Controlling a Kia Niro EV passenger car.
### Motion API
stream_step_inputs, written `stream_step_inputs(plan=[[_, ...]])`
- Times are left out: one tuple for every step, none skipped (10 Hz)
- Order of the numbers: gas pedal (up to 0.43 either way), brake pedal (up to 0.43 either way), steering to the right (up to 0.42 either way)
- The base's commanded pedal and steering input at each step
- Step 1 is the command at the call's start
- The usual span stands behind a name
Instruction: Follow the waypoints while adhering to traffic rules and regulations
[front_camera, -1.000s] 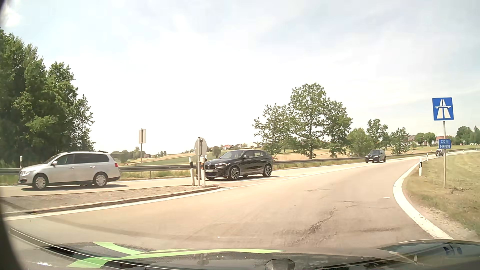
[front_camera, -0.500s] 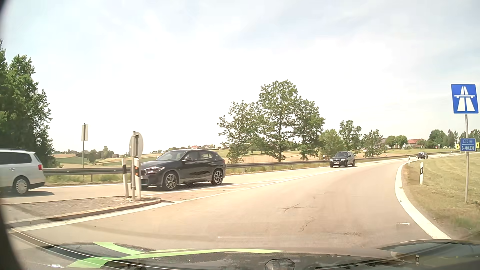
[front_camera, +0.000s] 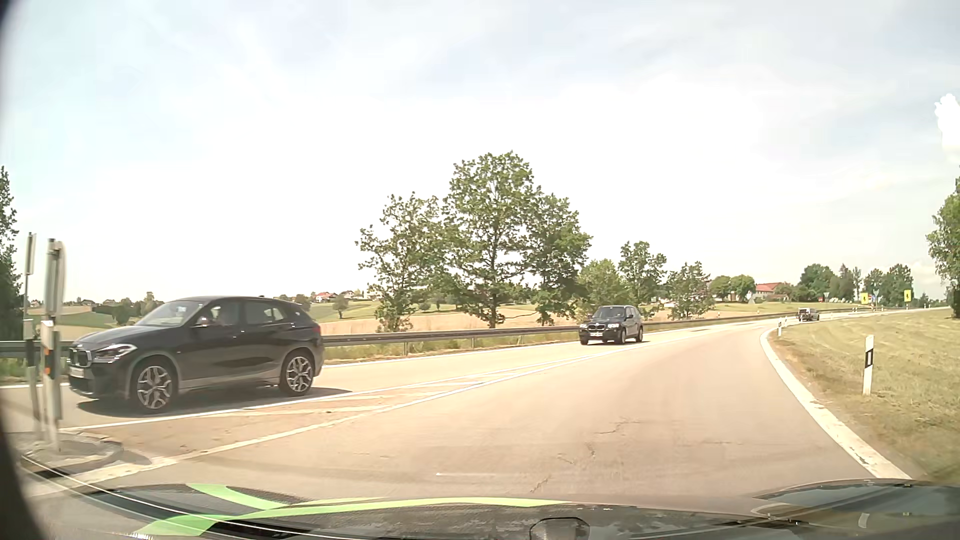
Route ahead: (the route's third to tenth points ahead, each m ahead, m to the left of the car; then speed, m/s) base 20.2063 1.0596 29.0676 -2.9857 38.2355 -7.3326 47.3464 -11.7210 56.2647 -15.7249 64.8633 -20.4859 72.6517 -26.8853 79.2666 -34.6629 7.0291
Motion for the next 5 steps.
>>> stream_step_inputs(plan=[[0.248,0.000,0.138],[0.248,0.000,0.138],[0.248,0.000,0.138],[0.248,0.000,0.137],[0.248,0.000,0.134]])
